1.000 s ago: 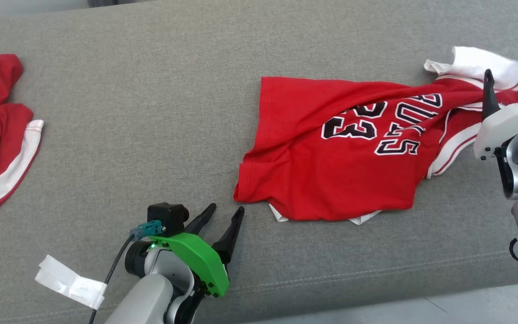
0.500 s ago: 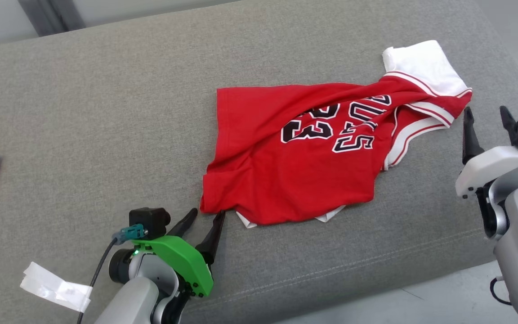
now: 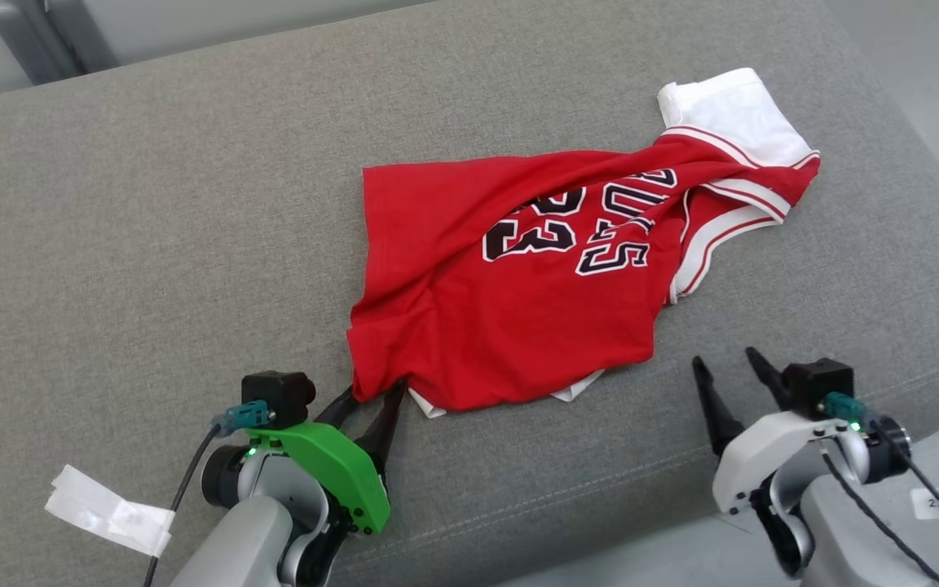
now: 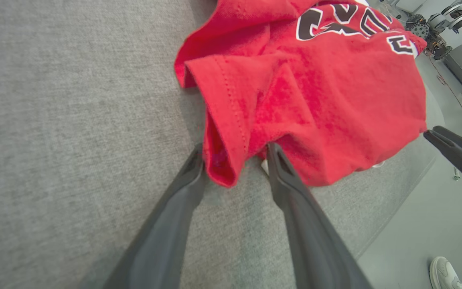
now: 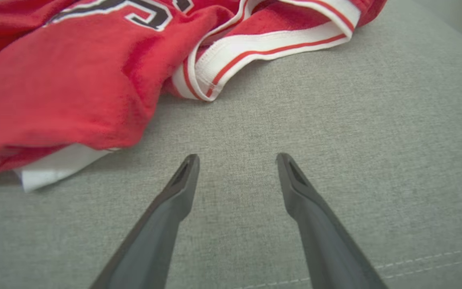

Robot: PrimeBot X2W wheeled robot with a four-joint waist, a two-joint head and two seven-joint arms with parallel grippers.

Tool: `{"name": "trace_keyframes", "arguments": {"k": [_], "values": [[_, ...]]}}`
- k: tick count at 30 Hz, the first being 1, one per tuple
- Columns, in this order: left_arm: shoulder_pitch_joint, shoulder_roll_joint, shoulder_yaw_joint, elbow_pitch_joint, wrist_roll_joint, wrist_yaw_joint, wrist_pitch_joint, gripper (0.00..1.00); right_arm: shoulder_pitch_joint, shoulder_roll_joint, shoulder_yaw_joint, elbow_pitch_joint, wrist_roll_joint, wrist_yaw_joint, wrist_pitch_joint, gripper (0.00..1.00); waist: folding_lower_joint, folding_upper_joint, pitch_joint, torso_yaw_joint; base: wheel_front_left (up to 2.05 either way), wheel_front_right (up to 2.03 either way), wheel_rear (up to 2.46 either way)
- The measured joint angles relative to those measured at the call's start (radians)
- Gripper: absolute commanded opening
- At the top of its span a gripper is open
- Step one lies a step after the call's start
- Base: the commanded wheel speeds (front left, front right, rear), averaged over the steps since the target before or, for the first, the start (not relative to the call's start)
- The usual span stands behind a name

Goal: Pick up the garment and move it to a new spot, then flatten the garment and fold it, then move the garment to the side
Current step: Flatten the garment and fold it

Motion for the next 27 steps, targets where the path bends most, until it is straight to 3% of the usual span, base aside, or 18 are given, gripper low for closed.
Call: {"name": "trace_keyframes", "arguments": {"k": [2,5,7,27], "values": [[-0.002,0.0,-0.003,0.005,0.0,0.0,0.0,0.49,0.008,0.026,0.03,-0.003,-0.012,0.009,-0.003,1.0,0.0,0.0,0.0,0.002,0.0,0.0,0.0],[-0.01,-0.001,-0.007,0.01,0.0,0.0,-0.001,0.31,0.017,0.057,0.074,-0.008,-0.029,0.02,-0.005,1.0,0.0,0.0,0.0,0.005,0.0,0.0,0.0],[-0.014,-0.002,-0.008,0.012,-0.002,0.0,-0.001,0.0,0.022,0.071,0.103,-0.009,-0.036,0.029,-0.005,1.0,0.0,0.0,0.0,0.008,0.0,0.0,0.0],[-0.074,-0.015,-0.003,-0.006,-0.018,-0.002,-0.036,0.0,0.013,0.074,0.199,0.017,-0.023,0.027,-0.017,1.0,0.0,0.0,0.017,0.07,0.0,0.0,0.0]]}}
